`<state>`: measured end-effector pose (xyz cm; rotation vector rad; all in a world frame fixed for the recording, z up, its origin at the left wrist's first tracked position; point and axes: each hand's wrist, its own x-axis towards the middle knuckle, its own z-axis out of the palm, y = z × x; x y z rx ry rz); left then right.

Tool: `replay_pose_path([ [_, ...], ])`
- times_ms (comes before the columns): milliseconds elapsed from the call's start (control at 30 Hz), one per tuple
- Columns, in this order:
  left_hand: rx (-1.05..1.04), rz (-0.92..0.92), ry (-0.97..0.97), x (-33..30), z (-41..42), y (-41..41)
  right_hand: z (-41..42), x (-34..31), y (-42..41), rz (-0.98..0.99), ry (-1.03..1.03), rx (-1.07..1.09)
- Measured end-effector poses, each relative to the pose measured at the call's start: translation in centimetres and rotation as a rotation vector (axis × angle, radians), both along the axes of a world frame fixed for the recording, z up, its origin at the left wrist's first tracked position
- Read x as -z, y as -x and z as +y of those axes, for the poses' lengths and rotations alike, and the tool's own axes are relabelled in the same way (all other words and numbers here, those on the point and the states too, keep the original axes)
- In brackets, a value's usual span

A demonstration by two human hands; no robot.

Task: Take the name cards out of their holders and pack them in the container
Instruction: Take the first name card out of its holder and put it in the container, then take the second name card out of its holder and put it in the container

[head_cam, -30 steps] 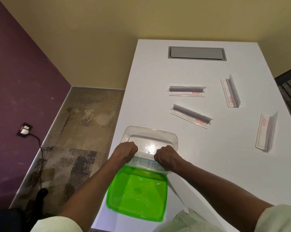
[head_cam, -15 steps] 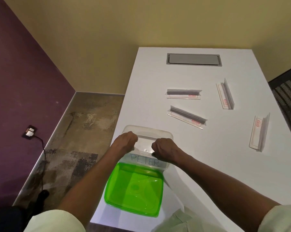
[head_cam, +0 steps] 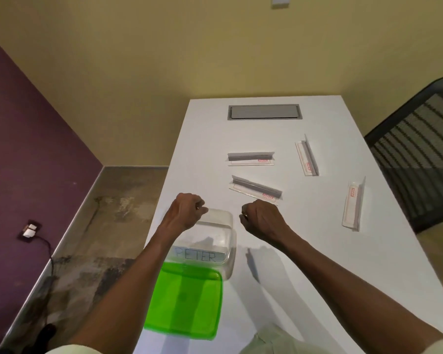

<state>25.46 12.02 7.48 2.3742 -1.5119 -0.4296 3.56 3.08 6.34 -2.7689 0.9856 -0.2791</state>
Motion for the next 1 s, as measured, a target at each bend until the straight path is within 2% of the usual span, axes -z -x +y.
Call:
replay_pose_path([
  [300,0.057,0.121,0.060,-0.7,-7.0,7.8,-5.0,1.9,10.0,0.042,-0.070,0.220],
  [500,0.089,0.150,0.023,0.0,-10.6,11.1,-8.1,3.9,14.6,0.087,-0.114,0.298],
  [1000,-0.078,0.217,-0.032,4.3,-16.2,8.4,-14.4,6.9,14.8,0.103,-0.275,0.455],
])
